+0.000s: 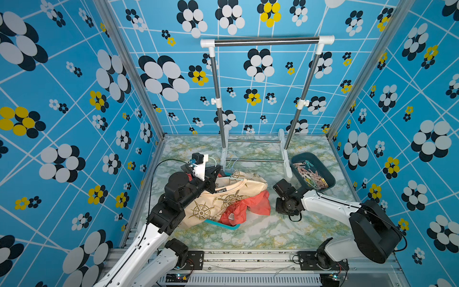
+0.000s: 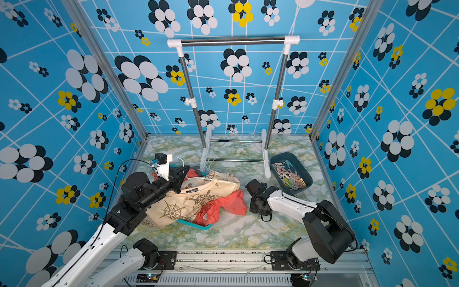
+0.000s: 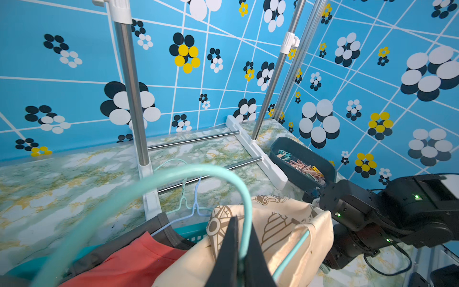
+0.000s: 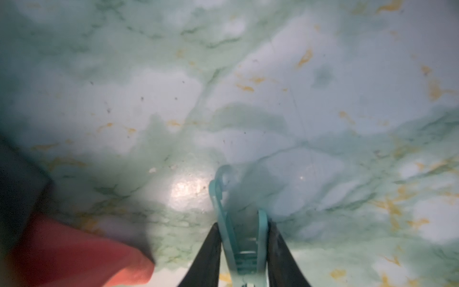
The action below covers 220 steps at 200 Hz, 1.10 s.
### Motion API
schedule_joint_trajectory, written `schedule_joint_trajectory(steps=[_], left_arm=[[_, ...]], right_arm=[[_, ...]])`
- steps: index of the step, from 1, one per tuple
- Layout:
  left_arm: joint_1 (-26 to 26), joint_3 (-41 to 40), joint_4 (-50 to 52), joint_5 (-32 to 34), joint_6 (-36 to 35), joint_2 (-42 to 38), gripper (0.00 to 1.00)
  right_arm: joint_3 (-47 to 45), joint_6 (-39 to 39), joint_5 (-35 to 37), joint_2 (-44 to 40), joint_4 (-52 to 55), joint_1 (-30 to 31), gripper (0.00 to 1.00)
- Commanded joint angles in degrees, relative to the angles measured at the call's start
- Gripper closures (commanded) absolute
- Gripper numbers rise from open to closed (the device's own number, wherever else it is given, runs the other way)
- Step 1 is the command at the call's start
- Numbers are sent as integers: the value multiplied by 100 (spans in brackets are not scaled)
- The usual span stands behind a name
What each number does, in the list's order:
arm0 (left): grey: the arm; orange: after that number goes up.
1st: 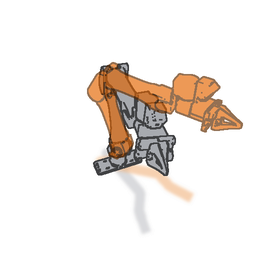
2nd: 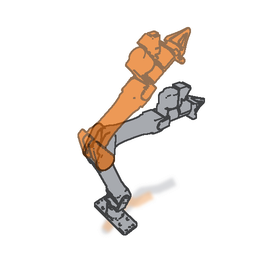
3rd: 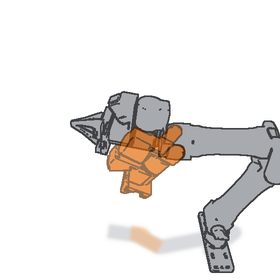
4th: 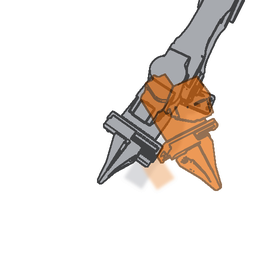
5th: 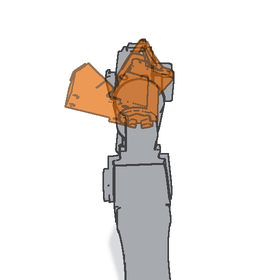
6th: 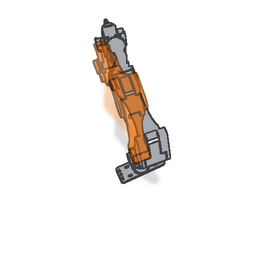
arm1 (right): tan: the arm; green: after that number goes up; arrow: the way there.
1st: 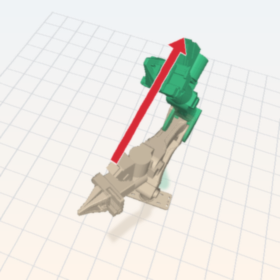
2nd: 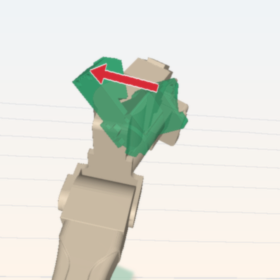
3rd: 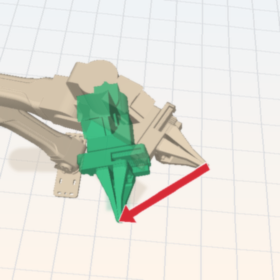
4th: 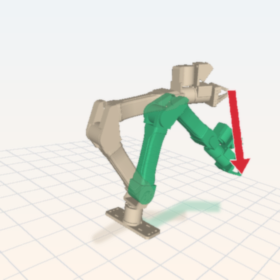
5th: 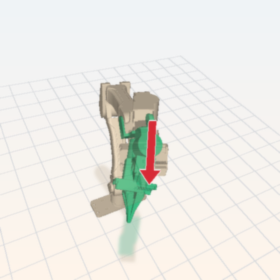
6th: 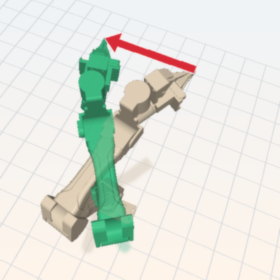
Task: Use clothespins to secure the t-shirt on both sides of the hanger
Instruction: Open the clothespin at the center of the board.
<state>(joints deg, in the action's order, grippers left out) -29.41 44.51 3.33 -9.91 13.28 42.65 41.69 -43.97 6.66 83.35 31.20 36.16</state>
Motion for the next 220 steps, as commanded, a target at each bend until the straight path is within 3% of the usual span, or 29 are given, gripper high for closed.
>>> schedule_joint_trajectory(steps=[1, 23, 47, 65, 120, 157, 187, 220], left_arm=[[-144, 147, 30, -105, -125, -93, 100], [-187, 146, 98, -177, -58, -149, 100], [-215, 213, 167, -171, -44, -157, 100], [-214, 373, 283, -184, -83, -92, 100], [-210, 888, 320, -661, -159, 250, 100], [-206, 1238, 460, -1029, -185, 371, 100], [-206, 1501, 595, -1281, -165, 350, 100], [-197, 1649, 581, -1566, 5, 318, 100]], right_arm=[[-150, 158, -144, 93, -221, -87, 70], [-213, 275, -348, 34, -393, -272, 84], [-227, 570, -525, -307, -426, -552, 90], [-119, 985, -665, -783, -393, -753, 100], [751, 2098, -956, -2463, -410, -799, 100], [852, 2155, -2423, -3371, -1727, -799, 100], [804, 1779, -3644, -3468, -2848, -659, 100], [1044, 2070, -3842, -3109, -2959, -100, 100]])
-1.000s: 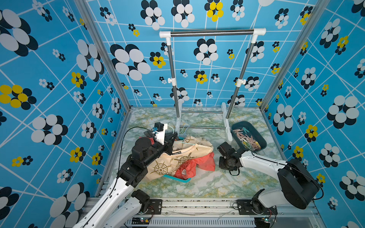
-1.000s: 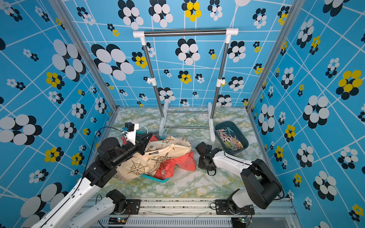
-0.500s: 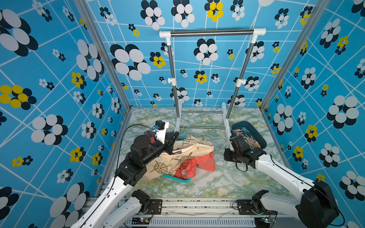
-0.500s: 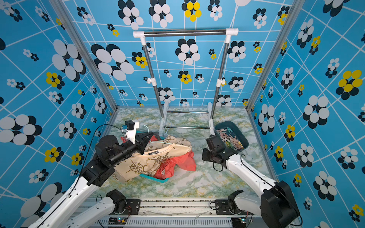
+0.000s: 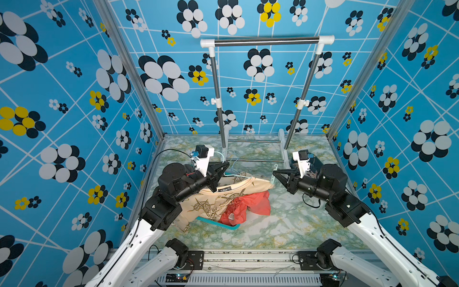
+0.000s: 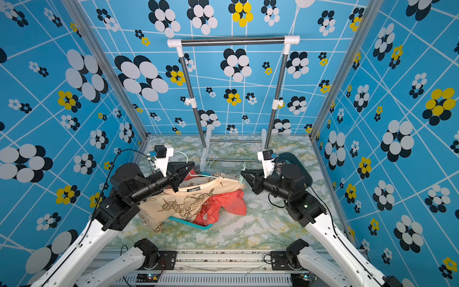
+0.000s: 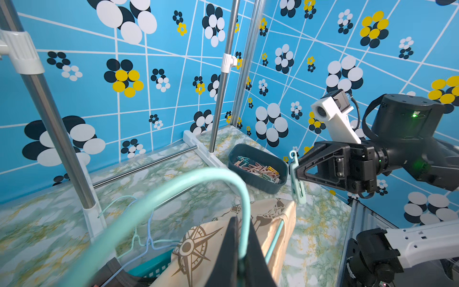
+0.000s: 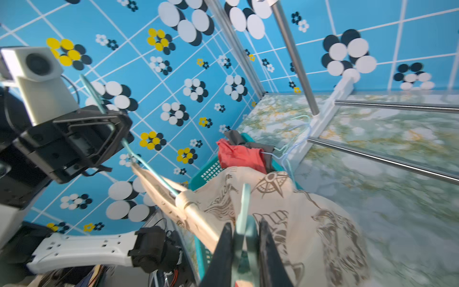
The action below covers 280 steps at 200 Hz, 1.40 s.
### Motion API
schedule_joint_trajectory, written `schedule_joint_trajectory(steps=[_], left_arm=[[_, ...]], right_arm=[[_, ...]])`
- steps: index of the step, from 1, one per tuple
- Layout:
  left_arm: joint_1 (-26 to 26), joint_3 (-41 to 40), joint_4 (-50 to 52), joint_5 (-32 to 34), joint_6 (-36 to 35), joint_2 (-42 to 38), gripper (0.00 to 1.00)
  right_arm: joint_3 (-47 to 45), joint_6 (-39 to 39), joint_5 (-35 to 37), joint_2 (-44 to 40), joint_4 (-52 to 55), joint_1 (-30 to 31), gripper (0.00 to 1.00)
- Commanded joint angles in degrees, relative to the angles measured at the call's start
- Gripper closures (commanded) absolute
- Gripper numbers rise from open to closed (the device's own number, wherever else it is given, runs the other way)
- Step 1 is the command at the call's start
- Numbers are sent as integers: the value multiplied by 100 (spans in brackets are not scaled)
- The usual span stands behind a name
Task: Use clothespins to secure the t-shirt on both sides of the hanger
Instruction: Open the clothespin at the center of the board, then clamp the T-shirt on the hanger.
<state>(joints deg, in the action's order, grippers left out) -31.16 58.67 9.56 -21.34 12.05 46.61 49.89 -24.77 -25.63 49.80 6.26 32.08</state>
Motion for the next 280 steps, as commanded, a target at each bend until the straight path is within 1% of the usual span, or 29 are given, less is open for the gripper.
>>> schedule_joint_trajectory(steps=[1, 26, 54, 98, 151, 181, 238, 254, 280], left_arm=[[-22, 232, -42, -432, 129, -75, 100], [-20, 292, -60, -550, 212, -69, 100], [-4, 317, -18, -529, 232, -66, 100], [4, 293, -178, -616, 384, -37, 100], [116, 314, -504, -898, 838, -31, 100], [214, 332, -726, -1205, 1047, -27, 100], [395, 458, -771, -1479, 1206, 66, 100], [418, 460, -769, -1503, 1229, 72, 100], [452, 423, -807, -1530, 1239, 50, 100]], right_arm=[[228, 150, -616, 261, -475, 308, 100], [241, -93, -952, 475, -898, 372, 100], [126, -361, -1105, 375, -1375, 379, 100], [-68, -520, -1104, 94, -1745, 385, 100], [-181, -613, -1205, 194, -1951, 440, 100], [-151, -520, -1190, 256, -1902, 449, 100], [-6, -390, -1157, 87, -1911, 449, 100], [157, -185, -1041, -64, -1718, 440, 100], [485, 336, -717, -240, -1117, 440, 100]])
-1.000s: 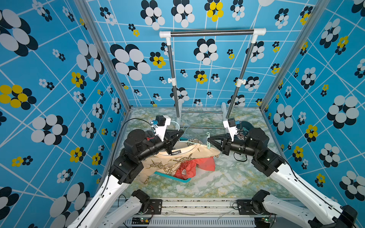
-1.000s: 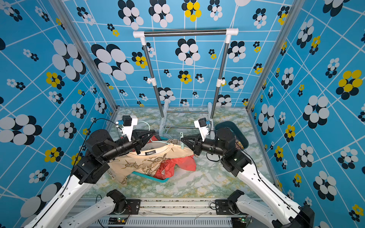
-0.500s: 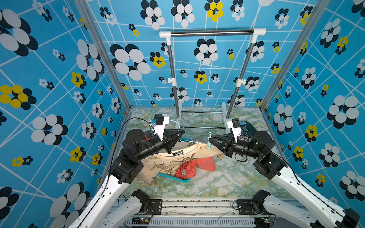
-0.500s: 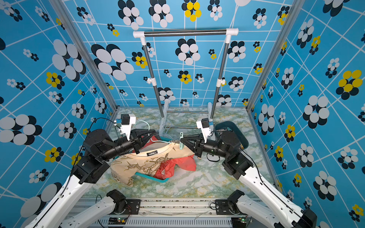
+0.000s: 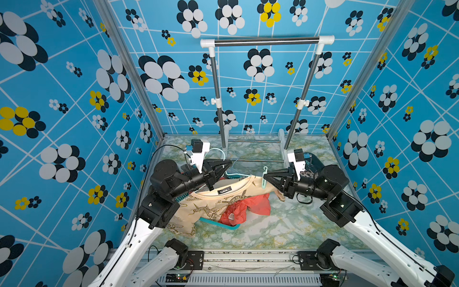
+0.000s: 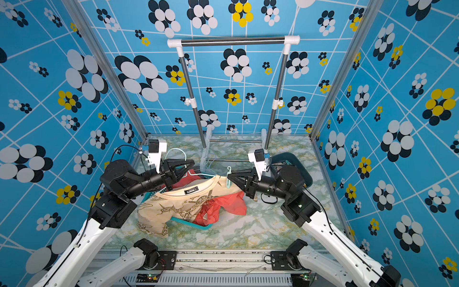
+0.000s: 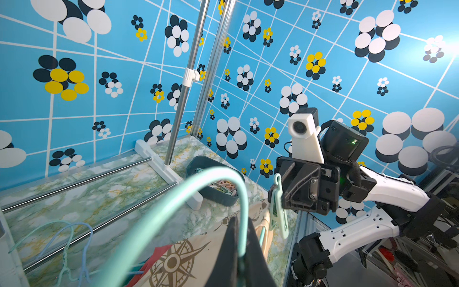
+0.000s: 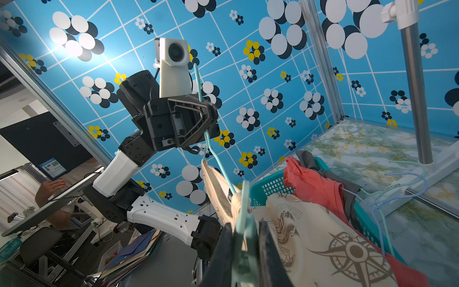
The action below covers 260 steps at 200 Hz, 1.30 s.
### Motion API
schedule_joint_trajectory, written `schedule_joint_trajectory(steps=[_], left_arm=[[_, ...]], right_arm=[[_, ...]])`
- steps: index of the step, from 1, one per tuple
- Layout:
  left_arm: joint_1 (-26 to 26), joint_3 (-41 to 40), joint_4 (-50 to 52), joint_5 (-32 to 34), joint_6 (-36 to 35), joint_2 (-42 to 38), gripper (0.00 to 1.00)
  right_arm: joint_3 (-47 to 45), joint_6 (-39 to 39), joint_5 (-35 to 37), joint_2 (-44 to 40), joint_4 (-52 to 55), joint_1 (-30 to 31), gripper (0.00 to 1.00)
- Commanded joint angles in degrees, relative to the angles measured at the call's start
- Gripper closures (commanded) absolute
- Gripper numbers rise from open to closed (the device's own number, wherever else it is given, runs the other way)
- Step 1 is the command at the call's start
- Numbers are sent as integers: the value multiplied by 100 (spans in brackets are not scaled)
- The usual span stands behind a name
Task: Use clothespins to secure the t-shirt on both sides of the hanger
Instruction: Clamp the T-shirt on the hanger.
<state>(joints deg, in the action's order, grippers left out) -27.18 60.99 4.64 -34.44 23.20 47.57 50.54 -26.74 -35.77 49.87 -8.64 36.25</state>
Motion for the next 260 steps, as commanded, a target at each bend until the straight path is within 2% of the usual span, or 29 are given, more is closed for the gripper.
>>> schedule_joint_trajectory(steps=[1, 41, 123, 217, 255, 260], left_arm=[[55, 193, -311, -221, 128, -42, 100], [98, 150, -366, -324, 189, -64, 100], [169, 91, -589, -527, 375, -97, 100], [531, -81, -1135, -429, 888, -106, 100], [647, -111, -1392, -436, 1159, -64, 100], [656, -114, -1422, -427, 1175, -63, 100]], right_arm=[[425, 549, 315, -257, 386, 22, 100], [467, 724, 499, -282, 532, 22, 100], [483, 162, -268, 549, 193, 22, 100], [-126, -312, -459, 132, -483, 31, 100], [-323, -411, -304, 123, -578, 31, 100], [-354, -413, -264, 128, -577, 30, 96]])
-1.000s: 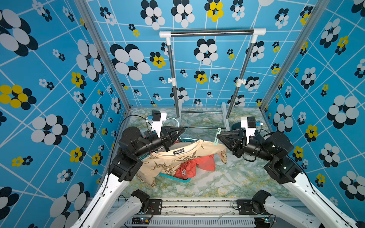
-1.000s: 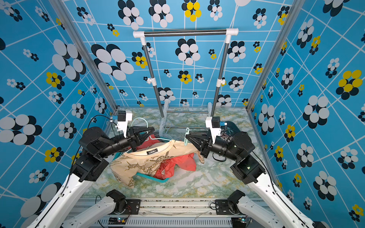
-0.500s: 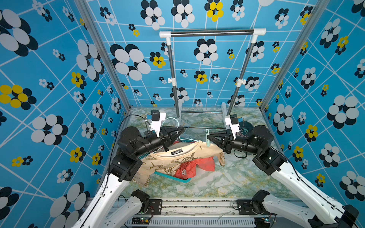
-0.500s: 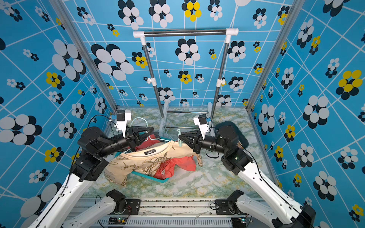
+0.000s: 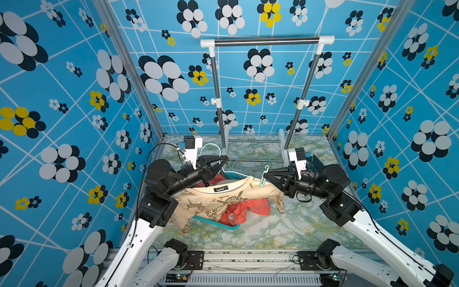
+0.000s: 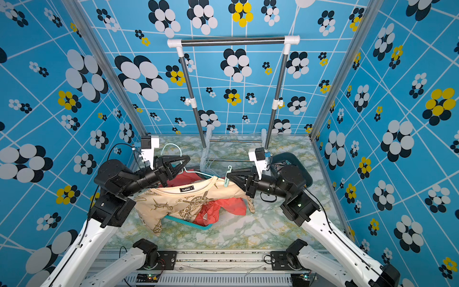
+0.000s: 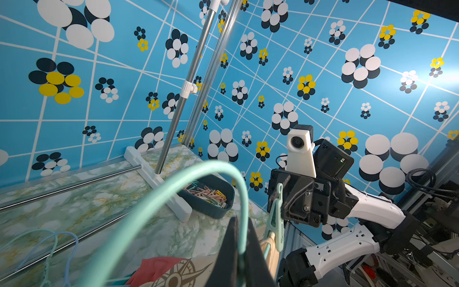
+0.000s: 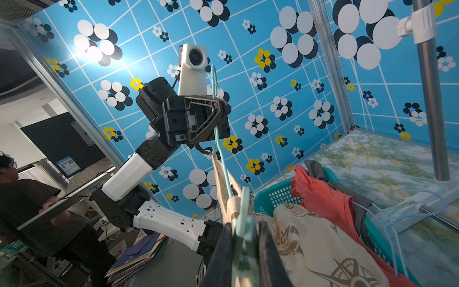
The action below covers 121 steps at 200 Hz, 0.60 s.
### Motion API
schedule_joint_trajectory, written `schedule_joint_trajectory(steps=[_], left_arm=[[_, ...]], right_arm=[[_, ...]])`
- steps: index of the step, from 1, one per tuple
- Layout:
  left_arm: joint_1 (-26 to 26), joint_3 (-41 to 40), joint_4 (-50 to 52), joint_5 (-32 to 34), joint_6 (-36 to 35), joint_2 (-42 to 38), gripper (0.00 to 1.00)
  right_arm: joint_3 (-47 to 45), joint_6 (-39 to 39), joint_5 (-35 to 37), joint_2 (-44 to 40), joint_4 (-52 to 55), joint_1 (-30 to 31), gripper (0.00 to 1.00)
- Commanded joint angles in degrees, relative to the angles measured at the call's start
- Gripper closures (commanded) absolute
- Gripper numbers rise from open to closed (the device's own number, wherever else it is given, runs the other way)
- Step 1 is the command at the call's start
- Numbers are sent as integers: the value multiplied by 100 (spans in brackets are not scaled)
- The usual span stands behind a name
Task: Use clothespins to secure the t-shirt on both sides of the hanger
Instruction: Clamp the T-shirt on the hanger.
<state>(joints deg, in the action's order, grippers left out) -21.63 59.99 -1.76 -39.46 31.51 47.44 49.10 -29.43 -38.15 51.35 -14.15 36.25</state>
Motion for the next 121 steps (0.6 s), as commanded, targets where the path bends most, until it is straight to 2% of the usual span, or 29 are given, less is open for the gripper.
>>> schedule_joint_trajectory(steps=[1, 13, 36, 63, 87, 121], left_arm=[[104, -18, -786, 73, 355, -50, 100], [129, -47, -838, 108, 396, -55, 100], [203, -49, -790, 135, 399, -66, 100], [266, -48, -583, 359, 304, -70, 100], [271, -22, -177, 901, 34, -117, 100], [265, -165, 182, 1963, -280, -327, 100]], right_arm=[[-213, -143, -17, -21, -17, 26, 96], [-260, -112, 80, -41, 17, 31, 84], [-298, -48, 383, -132, 174, 31, 55], [-270, 113, 985, -335, 658, 31, 37], [-305, 198, 1482, -538, 980, 31, 26], [-287, 396, 2269, -889, 1477, 31, 19]])
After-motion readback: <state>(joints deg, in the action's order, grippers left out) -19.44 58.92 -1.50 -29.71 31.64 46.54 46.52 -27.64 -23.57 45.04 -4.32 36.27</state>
